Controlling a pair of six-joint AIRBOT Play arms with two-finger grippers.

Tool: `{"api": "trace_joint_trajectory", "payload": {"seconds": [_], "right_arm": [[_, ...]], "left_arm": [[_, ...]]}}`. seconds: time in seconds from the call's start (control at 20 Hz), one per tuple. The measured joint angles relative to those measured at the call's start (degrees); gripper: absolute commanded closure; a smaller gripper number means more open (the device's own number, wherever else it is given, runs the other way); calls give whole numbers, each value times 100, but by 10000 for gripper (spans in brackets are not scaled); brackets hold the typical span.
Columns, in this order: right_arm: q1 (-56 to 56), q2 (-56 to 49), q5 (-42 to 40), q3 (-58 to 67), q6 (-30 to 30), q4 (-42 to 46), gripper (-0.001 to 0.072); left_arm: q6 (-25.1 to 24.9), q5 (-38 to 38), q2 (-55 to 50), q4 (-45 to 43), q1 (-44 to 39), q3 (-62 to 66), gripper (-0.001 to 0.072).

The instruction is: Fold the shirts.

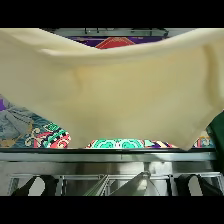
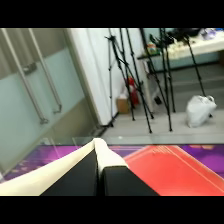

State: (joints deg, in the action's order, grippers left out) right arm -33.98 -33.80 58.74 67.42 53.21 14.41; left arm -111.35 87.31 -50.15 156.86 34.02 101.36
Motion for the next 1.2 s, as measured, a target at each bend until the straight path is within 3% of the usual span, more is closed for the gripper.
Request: {"api": "trace_joint_trajectory", "payload": {"seconds": [0.35, 0.55, 0.95, 1.2], "right_arm": [[42, 107, -9, 37, 984, 1908, 695], [48, -96, 96, 50, 1335, 2485, 695], [44, -404, 573, 238, 1333, 2393, 695], [42, -127, 940, 953, 1307, 2367, 695]], "left_arm": [[273, 232, -546, -1593, -702, 702, 679], [387, 111, -590, -2190, -756, 492, 679], [184, 334, -625, -1093, -601, -271, 679], [354, 605, -37, -743, -662, 317, 679]]}}
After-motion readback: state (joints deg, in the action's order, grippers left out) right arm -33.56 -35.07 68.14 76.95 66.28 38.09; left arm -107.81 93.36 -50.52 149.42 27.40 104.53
